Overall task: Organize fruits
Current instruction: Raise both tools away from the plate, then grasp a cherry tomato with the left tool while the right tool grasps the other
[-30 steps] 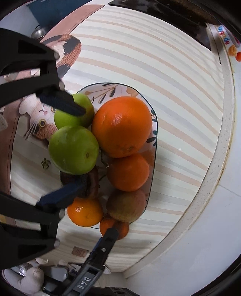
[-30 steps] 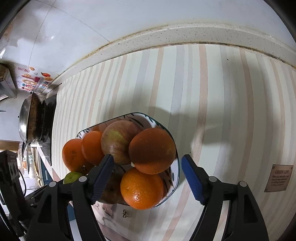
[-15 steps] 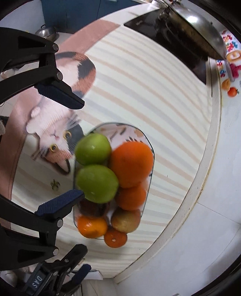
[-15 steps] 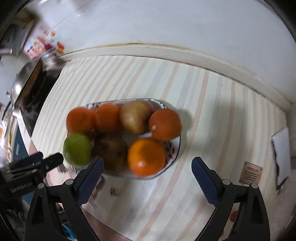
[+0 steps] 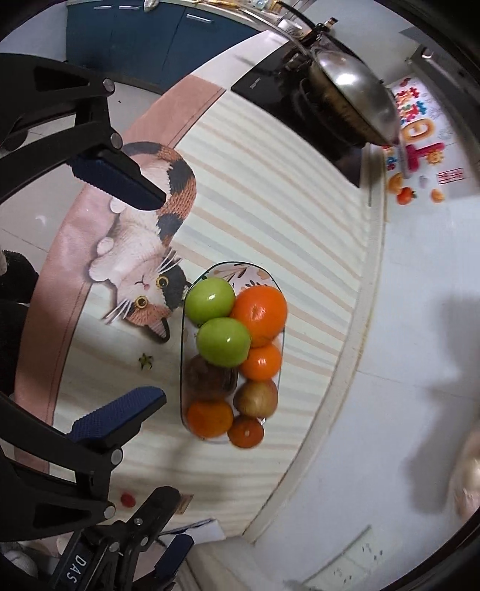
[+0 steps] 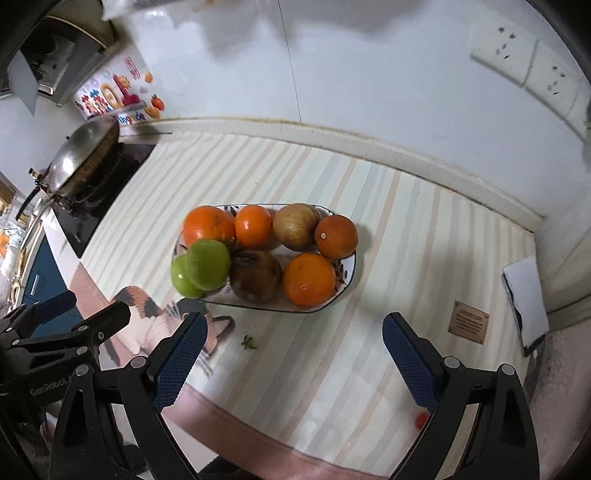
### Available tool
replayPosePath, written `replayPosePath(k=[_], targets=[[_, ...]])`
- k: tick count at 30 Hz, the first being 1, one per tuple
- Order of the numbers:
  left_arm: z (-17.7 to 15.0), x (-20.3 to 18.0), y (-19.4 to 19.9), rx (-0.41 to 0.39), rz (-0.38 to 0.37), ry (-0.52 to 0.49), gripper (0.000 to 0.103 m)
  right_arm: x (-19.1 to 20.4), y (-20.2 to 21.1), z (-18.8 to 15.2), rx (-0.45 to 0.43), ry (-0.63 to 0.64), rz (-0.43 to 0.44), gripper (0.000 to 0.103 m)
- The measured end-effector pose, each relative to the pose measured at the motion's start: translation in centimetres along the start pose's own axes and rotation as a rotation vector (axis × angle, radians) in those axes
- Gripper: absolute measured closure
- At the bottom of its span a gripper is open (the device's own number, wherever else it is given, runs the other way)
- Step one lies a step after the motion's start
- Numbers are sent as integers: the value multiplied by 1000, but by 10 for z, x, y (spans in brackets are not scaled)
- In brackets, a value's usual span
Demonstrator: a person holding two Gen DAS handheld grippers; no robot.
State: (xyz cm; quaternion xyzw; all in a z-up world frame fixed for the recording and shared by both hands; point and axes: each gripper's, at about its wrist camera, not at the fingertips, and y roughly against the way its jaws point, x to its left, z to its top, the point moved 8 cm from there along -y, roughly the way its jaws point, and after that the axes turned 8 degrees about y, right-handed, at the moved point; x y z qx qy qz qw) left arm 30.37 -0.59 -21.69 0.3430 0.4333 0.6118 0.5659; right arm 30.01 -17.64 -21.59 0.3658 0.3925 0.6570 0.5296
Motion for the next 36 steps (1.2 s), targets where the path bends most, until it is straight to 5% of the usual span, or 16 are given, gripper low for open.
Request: replayPosePath(k=[19,30,36], targets=[[-25,6,109,-178,-32,-23,5,12,134,-38,-182,-28,-32,5],[-27,13,128,-218,-48,-11,5,19,156,-37,-221,-51,2,5],[-21,1,115,-212,-24,-33,5,-23,130,-43,-168,-173,41,5]])
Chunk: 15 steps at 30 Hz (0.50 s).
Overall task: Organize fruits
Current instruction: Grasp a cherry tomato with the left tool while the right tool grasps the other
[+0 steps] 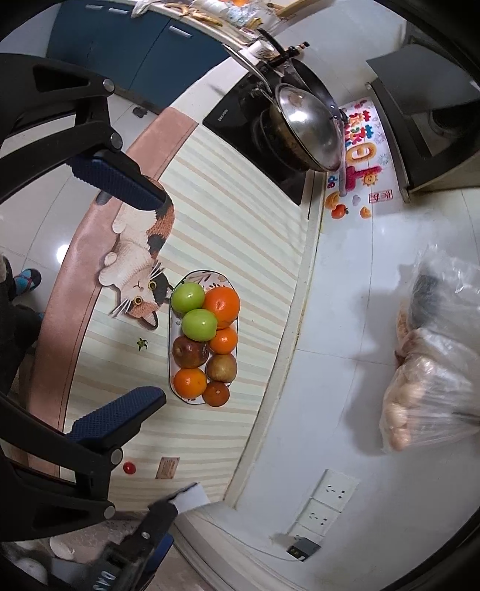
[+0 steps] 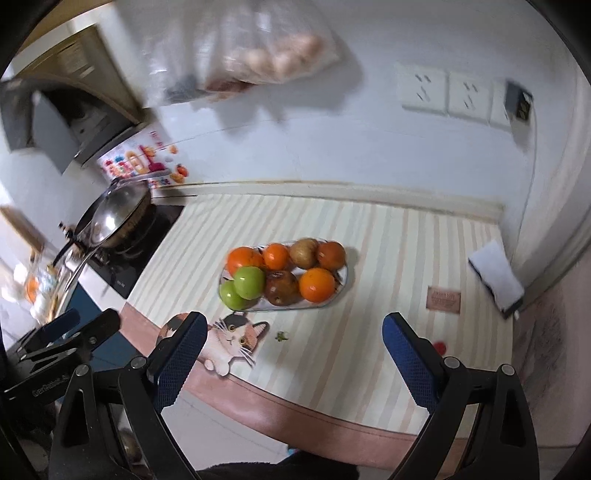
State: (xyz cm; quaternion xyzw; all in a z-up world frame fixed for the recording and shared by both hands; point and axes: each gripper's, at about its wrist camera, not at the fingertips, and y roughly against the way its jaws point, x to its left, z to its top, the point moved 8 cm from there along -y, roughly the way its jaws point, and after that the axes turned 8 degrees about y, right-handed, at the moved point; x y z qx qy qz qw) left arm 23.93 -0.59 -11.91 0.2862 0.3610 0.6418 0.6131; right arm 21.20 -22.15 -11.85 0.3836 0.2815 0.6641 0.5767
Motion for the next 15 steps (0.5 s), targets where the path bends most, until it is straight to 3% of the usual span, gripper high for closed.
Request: replayPosePath(k=[5,9,15], targets=[[-9,-36,-43,40,59,-120,5,-71,-41,-24,73,-127,-62,5],[-26,-77,-87,119,59,-220,5,-130,-93,-70,187,-252,-90,6],[-66,-149,-155,293,18,-362,5,-184,-163,-144,318,-395,-80,39]])
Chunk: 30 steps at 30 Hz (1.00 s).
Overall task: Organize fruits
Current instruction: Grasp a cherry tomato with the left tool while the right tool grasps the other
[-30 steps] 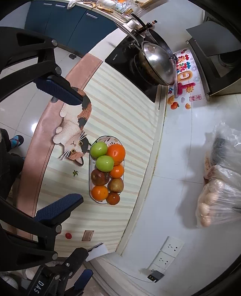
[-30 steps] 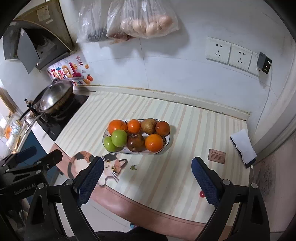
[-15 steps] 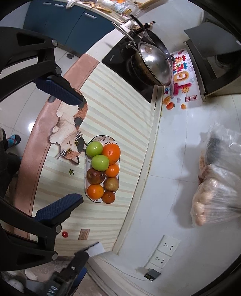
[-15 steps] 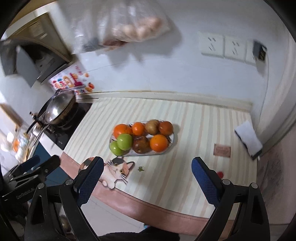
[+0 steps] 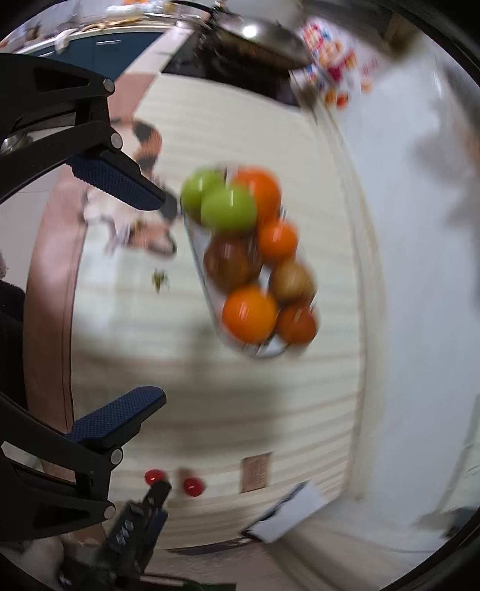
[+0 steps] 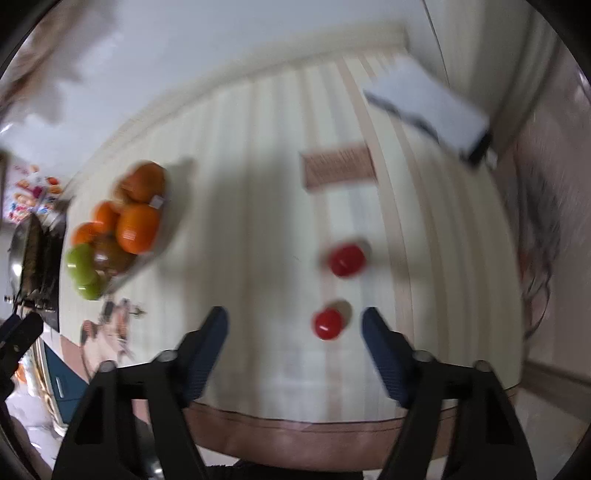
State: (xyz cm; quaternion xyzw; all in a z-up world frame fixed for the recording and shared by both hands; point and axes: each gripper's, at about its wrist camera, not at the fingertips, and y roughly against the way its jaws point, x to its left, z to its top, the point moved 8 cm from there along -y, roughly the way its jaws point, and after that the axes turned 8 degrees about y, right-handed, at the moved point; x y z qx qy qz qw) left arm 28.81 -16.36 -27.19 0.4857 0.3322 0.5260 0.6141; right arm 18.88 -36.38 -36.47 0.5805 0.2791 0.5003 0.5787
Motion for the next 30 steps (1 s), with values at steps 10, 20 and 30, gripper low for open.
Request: replayPosePath(k=[10,20,30], targets=[[-1,-73,-57,139,-19,-151,5,-9,-35,-6,-20,22,-32,76],[-1,-170,-76,201,-184,-269,9,-83,1,-11,-83,-133,-52,76],[-24,-244,-105,285,-268,-392,47,-143,15,-19,-100,-246,-94,76]])
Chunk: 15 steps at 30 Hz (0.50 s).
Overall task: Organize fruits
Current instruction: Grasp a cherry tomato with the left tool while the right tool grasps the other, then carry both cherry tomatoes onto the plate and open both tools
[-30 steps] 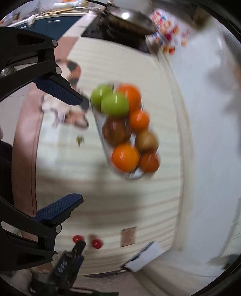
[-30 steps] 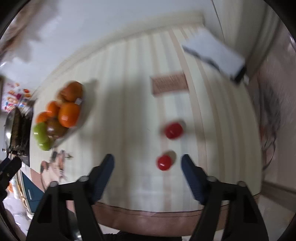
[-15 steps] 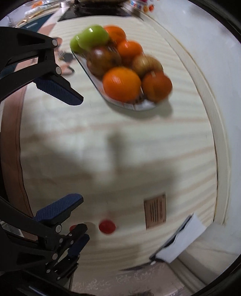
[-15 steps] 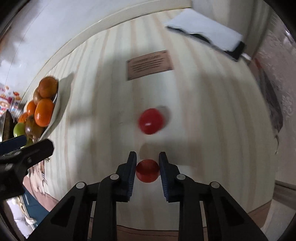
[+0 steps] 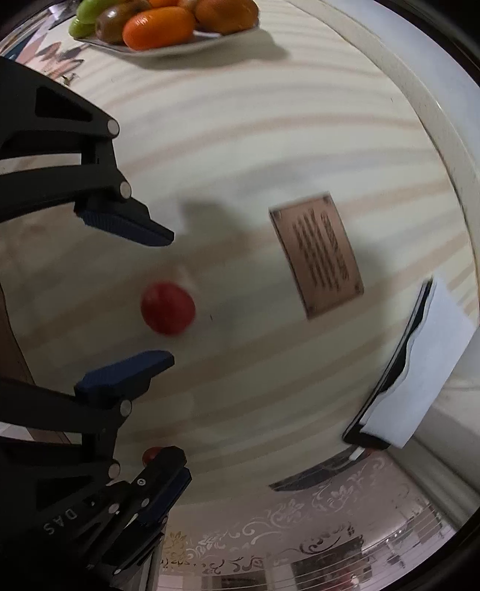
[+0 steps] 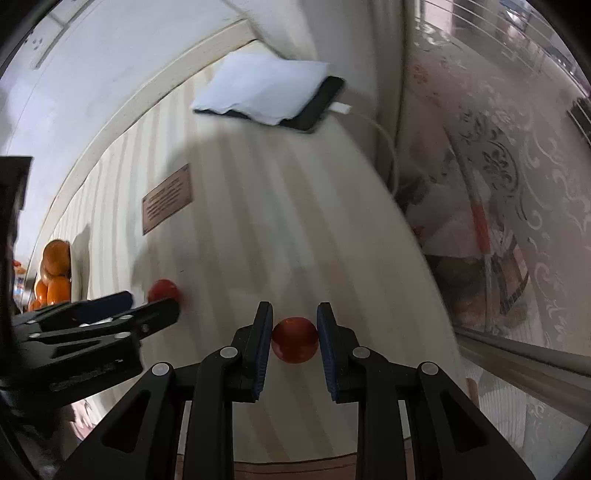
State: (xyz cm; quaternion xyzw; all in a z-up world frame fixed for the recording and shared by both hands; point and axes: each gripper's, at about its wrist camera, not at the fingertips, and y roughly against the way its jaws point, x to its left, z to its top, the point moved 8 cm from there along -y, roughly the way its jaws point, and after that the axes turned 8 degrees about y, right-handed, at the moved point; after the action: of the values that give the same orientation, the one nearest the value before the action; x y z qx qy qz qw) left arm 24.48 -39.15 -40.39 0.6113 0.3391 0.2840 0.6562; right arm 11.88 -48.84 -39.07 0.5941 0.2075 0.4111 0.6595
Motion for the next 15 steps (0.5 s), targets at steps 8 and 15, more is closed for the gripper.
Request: replayPosePath(k=[8,15], targets=[[5,-21,-6,-27,19,-49,75,-11,4,0,6,11,-16,76],[-3,-10,-4,-42,16,-18,77,-2,10,5,-9,39,-4,76]])
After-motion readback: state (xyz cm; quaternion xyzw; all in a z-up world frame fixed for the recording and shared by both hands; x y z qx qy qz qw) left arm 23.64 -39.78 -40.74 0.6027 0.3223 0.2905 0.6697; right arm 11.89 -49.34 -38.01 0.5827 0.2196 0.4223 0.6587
